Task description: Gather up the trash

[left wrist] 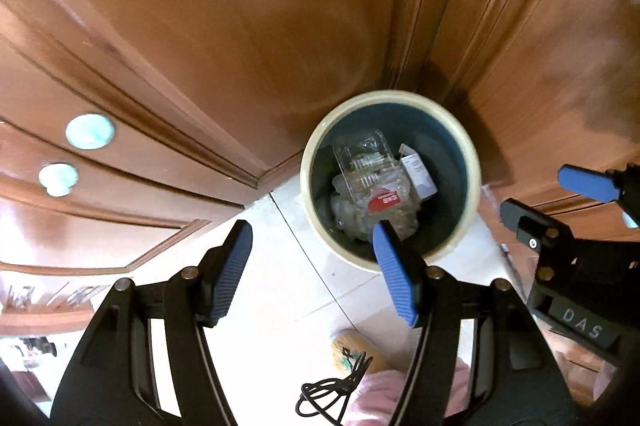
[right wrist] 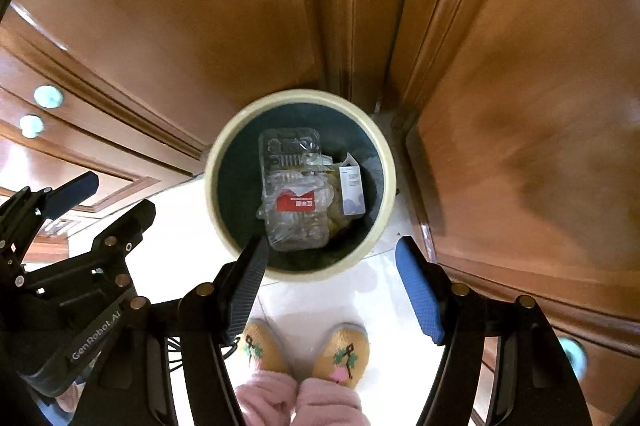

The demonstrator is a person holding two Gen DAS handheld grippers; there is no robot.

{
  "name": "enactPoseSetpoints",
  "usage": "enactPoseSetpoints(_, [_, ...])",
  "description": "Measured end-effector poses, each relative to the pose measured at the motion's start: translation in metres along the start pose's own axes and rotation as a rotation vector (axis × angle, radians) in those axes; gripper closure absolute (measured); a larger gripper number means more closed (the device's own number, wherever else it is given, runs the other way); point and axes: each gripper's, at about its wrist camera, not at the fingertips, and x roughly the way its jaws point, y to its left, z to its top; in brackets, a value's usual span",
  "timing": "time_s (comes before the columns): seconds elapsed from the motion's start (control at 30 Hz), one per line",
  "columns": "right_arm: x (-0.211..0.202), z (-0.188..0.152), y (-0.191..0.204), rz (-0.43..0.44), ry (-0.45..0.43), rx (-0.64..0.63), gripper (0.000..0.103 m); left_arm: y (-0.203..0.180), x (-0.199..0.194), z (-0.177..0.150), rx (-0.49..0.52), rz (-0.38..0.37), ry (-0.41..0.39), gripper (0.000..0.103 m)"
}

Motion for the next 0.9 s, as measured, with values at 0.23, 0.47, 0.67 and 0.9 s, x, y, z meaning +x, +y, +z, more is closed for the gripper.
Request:
enactPoseSetpoints(0.23, [-0.091,0.004,0.006,0.024,-0.026,0.000,0.035,0.010,-0.093,0.013,-0.050,-0.020,0.013,0.043])
enactPoseSetpoints(0.47, [-0.225,0.021,0.011,0.050,-0.117,-0.030,0.035,0.033,-0.200,0.035,-0.106,-0.009,-0.019,0.042])
enactPoseSetpoints(0.67, [-0.337,0.038,0.015,0.094,-0.174,-0.036,0.035,0.050,-0.281,0.056,-0.156,-0.011,-0.024,0.042])
enactPoseSetpoints(0.9, [-0.449,0.061,0.012,0.095,-0.263,-0.024,0.035,0.056,-0.385,0.088,-0.166,-0.026,-0.133,0.042])
